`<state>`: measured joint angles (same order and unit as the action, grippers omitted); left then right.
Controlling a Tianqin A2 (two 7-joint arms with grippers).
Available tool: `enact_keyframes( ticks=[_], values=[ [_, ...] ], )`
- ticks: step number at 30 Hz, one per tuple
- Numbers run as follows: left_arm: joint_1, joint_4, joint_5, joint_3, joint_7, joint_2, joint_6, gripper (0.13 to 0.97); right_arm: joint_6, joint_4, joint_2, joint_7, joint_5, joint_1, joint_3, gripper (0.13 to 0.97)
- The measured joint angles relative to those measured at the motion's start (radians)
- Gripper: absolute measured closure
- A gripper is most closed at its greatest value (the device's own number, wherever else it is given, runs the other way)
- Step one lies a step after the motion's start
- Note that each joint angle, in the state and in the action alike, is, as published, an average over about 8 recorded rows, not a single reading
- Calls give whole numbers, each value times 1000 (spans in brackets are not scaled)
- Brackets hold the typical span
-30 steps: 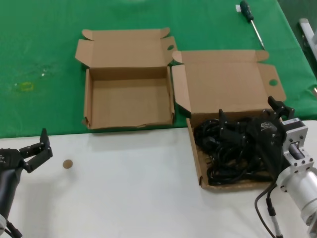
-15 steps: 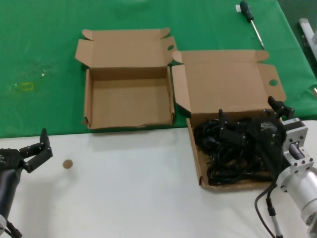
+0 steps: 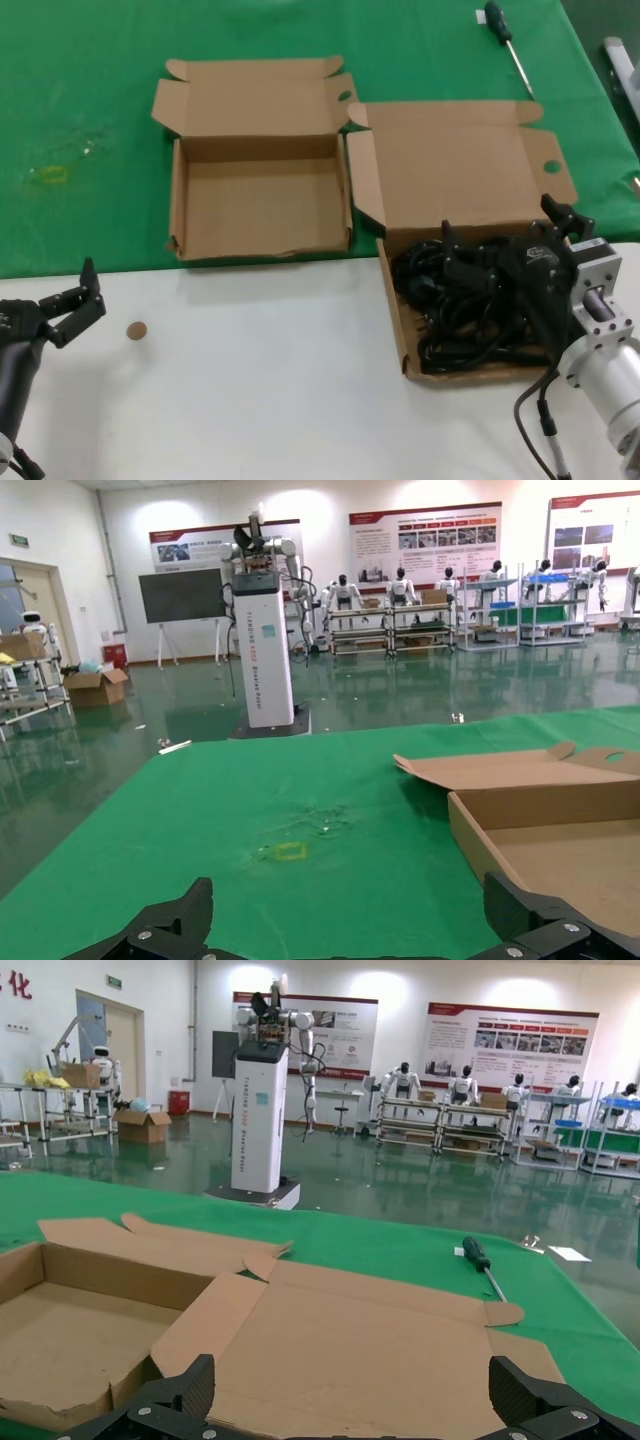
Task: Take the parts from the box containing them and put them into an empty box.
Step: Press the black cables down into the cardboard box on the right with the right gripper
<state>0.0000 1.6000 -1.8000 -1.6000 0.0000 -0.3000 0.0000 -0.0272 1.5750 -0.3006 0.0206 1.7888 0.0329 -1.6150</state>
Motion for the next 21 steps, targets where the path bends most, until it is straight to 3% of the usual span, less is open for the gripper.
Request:
enact_keyframes(
  ticks=[8,17,21],
  values=[
    [0,0,0,0,0,0,0,170,3,0,-2,-2,2,-2,-1,129],
    [0,0,0,0,0,0,0,282,23,3,-28,-11,12,-5,-15,129],
    [0,0,0,0,0,0,0,373,37,11,-77,-20,28,-2,-37,129]
  ],
)
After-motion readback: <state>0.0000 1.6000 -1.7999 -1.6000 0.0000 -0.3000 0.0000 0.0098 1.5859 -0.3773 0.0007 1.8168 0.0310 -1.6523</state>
